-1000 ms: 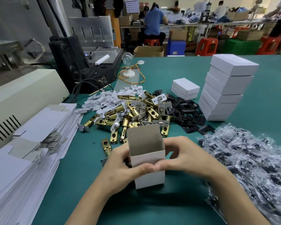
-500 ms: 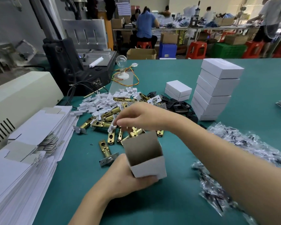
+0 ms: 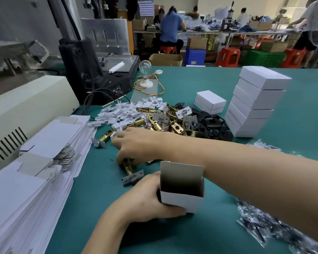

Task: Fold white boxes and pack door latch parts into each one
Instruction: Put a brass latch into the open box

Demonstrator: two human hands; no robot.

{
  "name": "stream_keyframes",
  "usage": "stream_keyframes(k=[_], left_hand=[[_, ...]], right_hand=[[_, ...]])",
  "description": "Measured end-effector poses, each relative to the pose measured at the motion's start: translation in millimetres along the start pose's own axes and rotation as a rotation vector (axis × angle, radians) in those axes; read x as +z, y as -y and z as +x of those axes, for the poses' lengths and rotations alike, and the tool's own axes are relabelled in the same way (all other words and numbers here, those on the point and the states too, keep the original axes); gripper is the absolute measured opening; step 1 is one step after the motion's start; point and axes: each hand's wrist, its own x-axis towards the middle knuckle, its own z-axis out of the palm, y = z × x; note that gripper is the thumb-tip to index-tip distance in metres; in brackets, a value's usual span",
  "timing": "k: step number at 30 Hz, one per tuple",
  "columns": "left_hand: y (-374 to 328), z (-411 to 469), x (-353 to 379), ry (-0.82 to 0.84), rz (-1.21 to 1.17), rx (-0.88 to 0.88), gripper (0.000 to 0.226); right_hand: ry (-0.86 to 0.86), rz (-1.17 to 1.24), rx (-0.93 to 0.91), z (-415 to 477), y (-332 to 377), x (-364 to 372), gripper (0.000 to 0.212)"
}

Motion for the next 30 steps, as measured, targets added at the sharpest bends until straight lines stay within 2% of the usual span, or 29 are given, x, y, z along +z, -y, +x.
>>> stream_keyframes(k=[4, 9, 11, 15, 18, 21, 23, 26, 28, 30], left_hand=[[0, 0, 0, -0.01, -0.021, 0.004, 0.04], [2, -1, 1, -0.023, -0.085, -0.02, 0.037], [2, -2, 2, -0.047, -0.093, -0.034, 0.037], [1, 0, 3, -0.156, -0.115, -0.072, 0.034], [1, 3, 3, -0.236, -0.164, -0.1, 0.042], [2, 4, 5, -0.259, -0.223, -0.104, 0.046], [1, 4, 7, -0.228, -0.236, -0.095, 0.046], [-2, 4, 10, -0.154, -0.253, -0.06, 0.04], [-3, 4, 12, -0.131, -0.261, -0.048, 0.036], [-1, 5, 13, -0.13, -0.261, -0.053, 0.033]], right_hand=[[-0.027, -0.116, -0.058, 1, 2, -4, 0.031], [-0.13, -0.156, -0.009, -13, -8, -15, 0.04], [-0.173, -0.132, 0.089, -22, -15, -27, 0.043], [-0.28, -0.014, 0.41, -60, -35, -59, 0.047], [-0.46, 0.276, 0.674, -99, -39, -86, 0.046], [-0.6, 0.539, 0.808, -132, -30, -109, 0.047], [-0.597, 0.673, 0.86, -149, -19, -118, 0.05], [-0.464, 0.86, 0.924, -170, -3, -122, 0.056], [-0.363, 0.891, 0.965, -177, 7, -120, 0.062], [-0.343, 0.867, 0.984, -179, 14, -117, 0.063]])
